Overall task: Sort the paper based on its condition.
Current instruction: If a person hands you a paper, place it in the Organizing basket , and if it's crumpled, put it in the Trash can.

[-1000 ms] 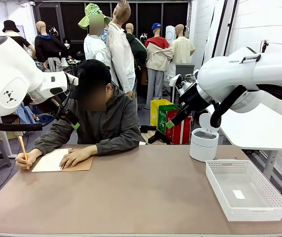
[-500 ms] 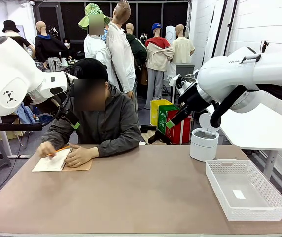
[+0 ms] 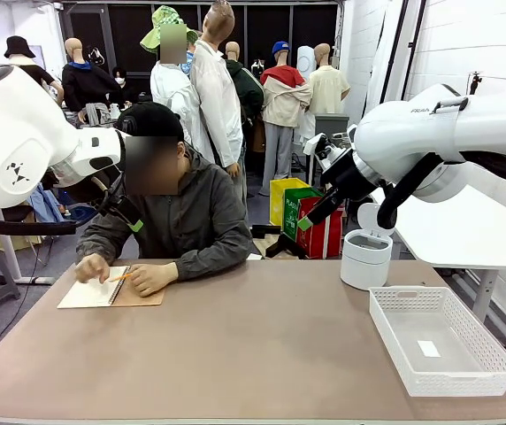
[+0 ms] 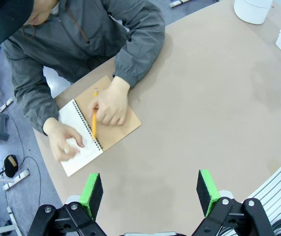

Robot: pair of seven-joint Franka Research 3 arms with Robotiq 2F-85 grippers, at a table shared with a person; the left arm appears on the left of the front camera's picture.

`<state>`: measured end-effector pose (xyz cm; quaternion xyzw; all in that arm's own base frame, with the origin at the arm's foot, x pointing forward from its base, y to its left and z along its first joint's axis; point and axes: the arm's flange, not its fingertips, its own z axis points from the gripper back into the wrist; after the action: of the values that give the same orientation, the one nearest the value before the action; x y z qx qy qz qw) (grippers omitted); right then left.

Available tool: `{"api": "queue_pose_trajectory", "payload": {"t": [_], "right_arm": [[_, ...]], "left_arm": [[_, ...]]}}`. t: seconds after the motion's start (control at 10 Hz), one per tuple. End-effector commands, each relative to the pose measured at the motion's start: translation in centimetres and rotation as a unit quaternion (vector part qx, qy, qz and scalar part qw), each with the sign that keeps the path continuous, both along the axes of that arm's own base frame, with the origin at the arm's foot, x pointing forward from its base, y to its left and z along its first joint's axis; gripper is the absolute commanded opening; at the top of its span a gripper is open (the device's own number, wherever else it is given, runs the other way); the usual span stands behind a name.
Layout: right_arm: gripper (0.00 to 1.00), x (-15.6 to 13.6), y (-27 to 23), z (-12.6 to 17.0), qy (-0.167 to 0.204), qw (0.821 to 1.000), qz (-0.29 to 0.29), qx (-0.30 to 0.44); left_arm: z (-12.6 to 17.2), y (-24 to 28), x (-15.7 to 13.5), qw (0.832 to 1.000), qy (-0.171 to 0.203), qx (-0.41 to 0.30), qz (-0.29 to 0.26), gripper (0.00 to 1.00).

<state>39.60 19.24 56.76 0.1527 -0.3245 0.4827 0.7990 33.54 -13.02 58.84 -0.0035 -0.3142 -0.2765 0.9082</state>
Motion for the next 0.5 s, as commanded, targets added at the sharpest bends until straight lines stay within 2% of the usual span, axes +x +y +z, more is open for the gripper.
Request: {"api": "queue_pose_trajectory", "payload": {"t": [0.0, 0.4], "right_arm": [[1.00, 0.09, 0.02, 0.16, 0.007, 1.000, 0.003, 0.000], [1.00, 0.09, 0.02, 0.16, 0.007, 1.000, 0.003, 0.000]], "left_arm": [[0.15, 0.03, 0.07, 1.000, 0.001, 0.000, 0.001, 1.00], [0.15, 0.03, 0.07, 1.000, 0.001, 0.000, 0.001, 1.00]]}}
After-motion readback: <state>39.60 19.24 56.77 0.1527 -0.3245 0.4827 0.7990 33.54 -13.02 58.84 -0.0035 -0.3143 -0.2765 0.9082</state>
